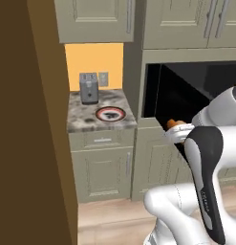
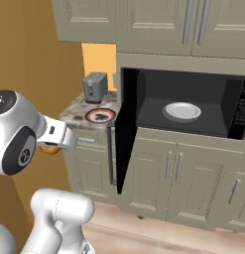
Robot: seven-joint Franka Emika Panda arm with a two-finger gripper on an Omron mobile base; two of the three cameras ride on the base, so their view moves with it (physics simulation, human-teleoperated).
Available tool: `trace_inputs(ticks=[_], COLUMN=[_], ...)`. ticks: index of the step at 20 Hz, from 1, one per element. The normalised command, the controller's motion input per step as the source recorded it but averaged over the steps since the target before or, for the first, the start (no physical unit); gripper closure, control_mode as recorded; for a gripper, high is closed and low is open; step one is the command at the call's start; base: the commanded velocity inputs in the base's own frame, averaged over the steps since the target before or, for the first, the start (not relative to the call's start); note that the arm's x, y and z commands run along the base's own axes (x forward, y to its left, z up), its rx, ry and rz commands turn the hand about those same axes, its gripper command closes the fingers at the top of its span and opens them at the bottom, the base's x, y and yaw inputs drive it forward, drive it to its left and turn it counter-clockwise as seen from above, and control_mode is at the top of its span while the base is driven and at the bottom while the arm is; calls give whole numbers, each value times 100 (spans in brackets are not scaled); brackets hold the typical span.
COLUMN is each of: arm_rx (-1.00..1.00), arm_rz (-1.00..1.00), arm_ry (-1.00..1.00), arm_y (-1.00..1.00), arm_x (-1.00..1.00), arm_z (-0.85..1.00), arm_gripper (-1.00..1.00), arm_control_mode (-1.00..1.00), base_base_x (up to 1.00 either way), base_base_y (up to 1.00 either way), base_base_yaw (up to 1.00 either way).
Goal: Pick the hotdog bun from the microwave and place it on plate located on the counter.
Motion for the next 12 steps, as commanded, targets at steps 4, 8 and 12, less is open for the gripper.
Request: trace_inputs(ticks=[4, 8, 12], arm_rx=[0, 0, 0], arm_rz=[0, 0, 0], arm_ry=[0, 0, 0], arm_y=[0, 0, 0], arm_x=[0, 0, 0], arm_z=[0, 0, 0], arm_gripper=[100, 100, 100], arm_control_mode=[100, 100, 100], base_base_x=[35, 65, 76], base_base_y=[46, 28, 9], base_base_yaw=[0, 0, 0])
